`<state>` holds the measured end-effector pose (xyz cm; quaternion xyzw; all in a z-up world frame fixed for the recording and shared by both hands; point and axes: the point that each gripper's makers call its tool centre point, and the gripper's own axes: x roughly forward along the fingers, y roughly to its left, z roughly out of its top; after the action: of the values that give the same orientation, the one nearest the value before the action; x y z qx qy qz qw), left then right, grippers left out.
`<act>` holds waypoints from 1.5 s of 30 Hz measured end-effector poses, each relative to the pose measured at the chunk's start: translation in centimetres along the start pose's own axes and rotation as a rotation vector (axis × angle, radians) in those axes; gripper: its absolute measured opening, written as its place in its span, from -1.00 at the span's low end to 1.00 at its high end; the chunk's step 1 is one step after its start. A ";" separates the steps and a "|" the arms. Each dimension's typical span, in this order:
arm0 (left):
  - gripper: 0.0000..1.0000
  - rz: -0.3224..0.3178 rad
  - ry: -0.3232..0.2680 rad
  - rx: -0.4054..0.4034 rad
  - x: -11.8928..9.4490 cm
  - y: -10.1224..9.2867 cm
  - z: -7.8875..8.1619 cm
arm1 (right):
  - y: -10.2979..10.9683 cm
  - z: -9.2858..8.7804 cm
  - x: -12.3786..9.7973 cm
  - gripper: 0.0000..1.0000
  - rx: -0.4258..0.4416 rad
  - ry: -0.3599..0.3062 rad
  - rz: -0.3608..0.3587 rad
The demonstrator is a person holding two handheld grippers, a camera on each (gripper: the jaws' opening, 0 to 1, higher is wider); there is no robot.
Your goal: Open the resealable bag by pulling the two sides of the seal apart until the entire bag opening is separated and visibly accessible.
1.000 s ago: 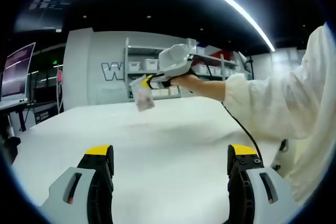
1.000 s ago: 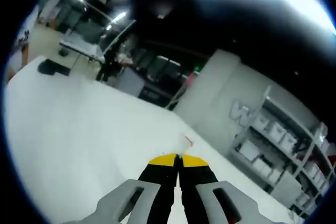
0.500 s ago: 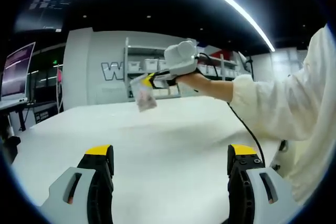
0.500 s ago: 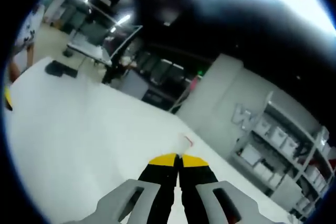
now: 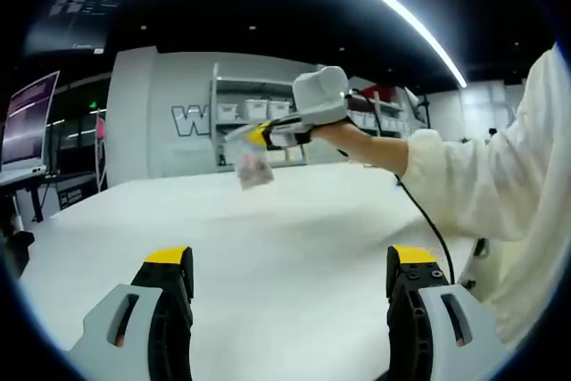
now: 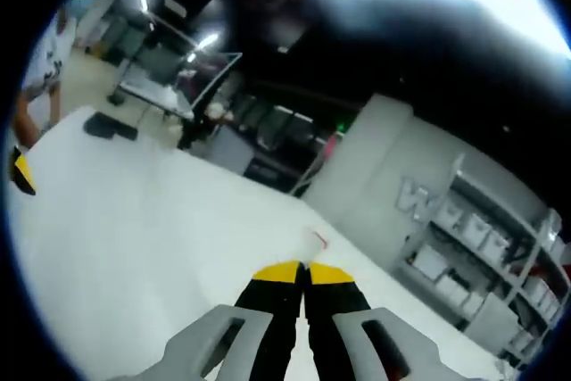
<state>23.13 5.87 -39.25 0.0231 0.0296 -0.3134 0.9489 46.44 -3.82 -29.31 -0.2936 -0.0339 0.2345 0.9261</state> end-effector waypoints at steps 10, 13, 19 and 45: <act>0.76 -0.001 0.004 0.001 0.0 -0.1 -0.1 | -0.5 0.3 -1.7 -1.00 0.125 -0.032 0.014; 0.76 -0.001 0.003 -0.001 0.0 -0.1 -0.1 | -0.6 0.3 -2.2 -1.00 0.114 -0.037 0.007; 0.76 0.000 0.005 0.000 -0.1 -0.1 -0.2 | -0.2 0.3 -3.2 -1.00 0.108 -0.038 0.020; 0.76 0.010 0.005 0.011 -0.4 0.1 0.0 | 2.1 2.4 -8.4 -1.00 0.128 -0.111 0.073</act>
<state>22.86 6.18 -39.20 0.0291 0.0300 -0.3087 0.9502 37.63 -4.82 -27.85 -0.2215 -0.0591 0.2858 0.9305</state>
